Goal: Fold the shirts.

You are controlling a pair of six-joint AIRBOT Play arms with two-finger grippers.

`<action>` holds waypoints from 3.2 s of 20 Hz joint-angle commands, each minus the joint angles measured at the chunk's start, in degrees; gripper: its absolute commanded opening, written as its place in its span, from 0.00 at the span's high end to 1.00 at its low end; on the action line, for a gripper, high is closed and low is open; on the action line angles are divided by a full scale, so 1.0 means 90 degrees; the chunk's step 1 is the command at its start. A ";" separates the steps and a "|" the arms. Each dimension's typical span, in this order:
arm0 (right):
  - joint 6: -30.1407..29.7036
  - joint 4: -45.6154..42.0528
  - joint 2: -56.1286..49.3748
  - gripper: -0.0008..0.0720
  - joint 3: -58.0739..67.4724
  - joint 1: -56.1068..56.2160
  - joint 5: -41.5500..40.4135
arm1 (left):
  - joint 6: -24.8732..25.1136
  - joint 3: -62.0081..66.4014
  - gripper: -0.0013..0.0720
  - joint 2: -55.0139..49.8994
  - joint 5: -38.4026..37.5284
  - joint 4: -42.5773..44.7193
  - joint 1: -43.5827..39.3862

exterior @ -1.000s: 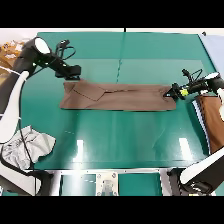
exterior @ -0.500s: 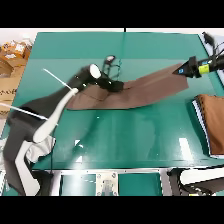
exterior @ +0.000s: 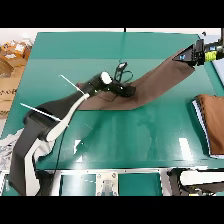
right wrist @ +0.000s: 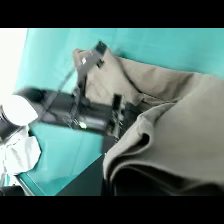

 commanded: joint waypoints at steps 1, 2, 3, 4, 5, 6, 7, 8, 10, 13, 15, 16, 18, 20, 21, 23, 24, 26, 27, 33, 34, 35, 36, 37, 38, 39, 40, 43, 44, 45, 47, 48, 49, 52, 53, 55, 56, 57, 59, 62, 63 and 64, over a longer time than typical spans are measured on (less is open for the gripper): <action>0.0143 0.0078 0.0007 0.97 0.0017 0.0265 -0.0044 | -0.0087 0.0896 0.96 0.0272 -0.2042 0.0729 0.0743; 0.0250 0.0100 0.0007 0.97 0.0017 0.0435 -0.0051 | -0.0277 0.1268 0.96 0.0391 -0.2703 0.1207 0.1049; 0.0345 0.0138 0.0007 0.97 0.0017 0.0639 -0.0107 | -0.0350 0.1486 0.96 0.0580 -0.3186 0.1579 0.1345; 0.0410 0.0170 0.0007 0.97 0.0017 0.0884 -0.0226 | -0.0362 0.1491 0.96 0.0838 -0.3461 0.1885 0.1678; 0.0525 0.0170 0.0007 0.97 0.0017 0.1188 -0.0449 | -0.0362 0.1491 0.96 0.1078 -0.3611 0.2101 0.1991; 0.0629 0.0168 0.0005 0.97 0.0017 0.1542 -0.0763 | -0.0359 0.1447 0.96 0.1314 -0.3684 0.2222 0.2334; 0.0680 0.0165 -0.0010 0.97 0.0017 0.1899 -0.1137 | -0.0357 0.1433 0.96 0.1513 -0.3750 0.2232 0.2664; 0.0704 0.0165 -0.0061 0.97 0.0017 0.2307 -0.1574 | -0.0357 0.1433 0.96 0.1673 -0.3798 0.2229 0.2941; 0.0741 0.0163 -0.0352 0.97 0.0017 0.3133 -0.2499 | -0.0347 0.1435 0.96 0.1894 -0.3820 0.2227 0.3444; 0.1066 0.0199 -0.1236 0.97 0.0017 0.4408 -0.3983 | -0.0177 0.1433 0.96 0.2030 -0.3997 0.2205 0.3993; 0.0741 0.0542 -0.1991 0.97 0.0019 0.5299 -0.5382 | -0.0051 0.1433 0.96 0.2030 -0.4184 0.2208 0.4235; 0.0486 0.0869 -0.2387 0.83 0.0029 0.5719 -0.6290 | 0.0034 0.1433 0.96 0.2030 -0.4211 0.2208 0.4313; 0.0311 0.1649 -0.3058 0.17 0.0117 0.6295 -0.7512 | 0.0036 0.1433 0.96 0.2028 -0.4214 0.2225 0.4425; 0.0311 0.1681 -0.3296 0.17 0.0192 0.6324 -0.7014 | 0.0187 0.1433 0.96 0.2028 -0.4216 0.2232 0.4447; 0.0313 0.1549 -0.3271 0.19 0.0192 0.6183 -0.6516 | 0.0199 0.1433 0.96 0.2028 -0.4216 0.2227 0.4447; 0.0313 0.1486 -0.3179 0.73 0.0202 0.5649 -0.5469 | 0.0197 0.1433 0.96 0.2028 -0.4189 0.2227 0.4447; 0.0311 0.1486 -0.3128 0.97 0.0202 0.5294 -0.4981 | 0.0197 0.1433 0.96 0.2028 -0.4163 0.2227 0.4447; 0.0316 0.1384 -0.3033 0.97 0.0199 0.4539 -0.4014 | 0.0194 0.1433 0.96 0.2028 -0.4148 0.2227 0.4447; 0.0318 0.1297 -0.2963 0.97 0.0194 0.4182 -0.3592 | 0.0194 0.1433 0.96 0.2028 -0.4141 0.2227 0.4447; 0.0172 0.0406 -0.1362 0.97 -0.1906 0.2208 -0.3208 | 0.0189 0.1183 0.96 0.2028 -0.4031 0.2229 0.4447; 0.0027 0.0311 -0.1129 0.88 -0.2346 0.1904 -0.3201 | 0.0189 0.1049 0.96 0.2028 -0.3990 0.2229 0.4447; -0.0214 0.0299 -0.0981 0.55 -0.2725 0.1600 -0.3184 | 0.0187 0.0935 0.96 0.2028 -0.3949 0.2229 0.4447; -0.0245 0.0299 -0.0930 0.22 -0.2982 0.1362 -0.3184 | 0.0185 0.0867 0.96 0.2028 -0.3915 0.2229 0.4447; -0.0313 0.0296 -0.0935 0.17 -0.3164 0.1175 -0.3186 | 0.0170 0.0843 0.96 0.2028 -0.3900 0.2229 0.4447; -0.0435 0.0299 -0.0957 0.17 -0.3339 0.1027 -0.3191 | 0.0160 0.0843 0.96 0.2028 -0.3888 0.2229 0.4447; -0.0454 0.0299 -0.1001 0.17 -0.3456 0.0964 -0.3194 | 0.0141 0.0845 0.96 0.2028 -0.3878 0.2229 0.4447; -0.0454 0.0304 -0.1066 0.17 -0.3538 0.0959 -0.3203 | 0.0141 0.0843 0.96 0.2028 -0.3861 0.2229 0.4447; -0.0478 0.0306 -0.1384 0.17 -0.3684 0.1251 -0.3235 | 0.0141 0.0843 0.96 0.2028 -0.3842 0.2227 0.4447; -0.0476 0.0308 -0.1515 0.17 -0.3684 0.1401 -0.3322 | 0.0138 0.0843 0.96 0.2028 -0.3810 0.2225 0.4447; -0.0478 0.0357 -0.1639 0.17 -0.3682 0.1581 -0.3468 | 0.0138 0.0843 0.96 0.2028 -0.3798 0.2225 0.4447; -0.0699 0.0741 -0.1812 0.17 -0.3648 0.1960 -0.3757 | 0.0138 0.0843 0.96 0.2028 -0.3801 0.2227 0.4447; -0.0843 0.1030 -0.1882 0.17 -0.3585 0.2149 -0.3944 | 0.0141 0.0843 0.96 0.2028 -0.3798 0.2227 0.4447; -0.0911 0.1246 -0.1938 0.17 -0.3485 0.2314 -0.4129 | 0.0138 0.0843 0.96 0.2028 -0.3796 0.2227 0.4447; -0.0901 0.1506 -0.2137 0.25 -0.2970 0.2793 -0.4245 | 0.0134 0.0843 0.96 0.2028 -0.3798 0.2227 0.4447; -0.0896 0.1508 -0.2174 0.41 -0.2783 0.2943 -0.4248 | 0.0134 0.0843 0.96 0.2028 -0.3798 0.2227 0.4447; -0.0821 0.1583 -0.2183 0.76 -0.2412 0.3118 -0.4342 | 0.0129 0.0843 0.96 0.2028 -0.3801 0.2227 0.4447; -0.0801 0.1712 -0.2181 0.96 -0.2181 0.3135 -0.4330 | 0.0124 0.0843 0.96 0.2028 -0.3810 0.2227 0.4447; -0.0777 0.1836 -0.2164 0.97 -0.1885 0.3113 -0.4252 | 0.0117 0.0843 0.96 0.2028 -0.3825 0.2227 0.4447; -0.0651 0.1853 -0.1991 0.97 -0.1190 0.2890 -0.3925 | 0.0114 0.0843 0.96 0.2028 -0.3888 0.2225 0.4447; -0.0097 0.1501 -0.1319 0.97 -0.0369 0.2217 -0.3677 | 0.0117 0.0843 0.96 0.2028 -0.3980 0.2225 0.4447; 0.0180 0.1260 -0.1025 0.97 -0.0211 0.1892 -0.3662 | 0.0117 0.0843 0.96 0.2028 -0.3990 0.2225 0.4447; 0.0396 0.1127 -0.0741 0.97 -0.0138 0.1518 -0.3643 | 0.0119 0.0843 0.96 0.2028 -0.3988 0.2225 0.4447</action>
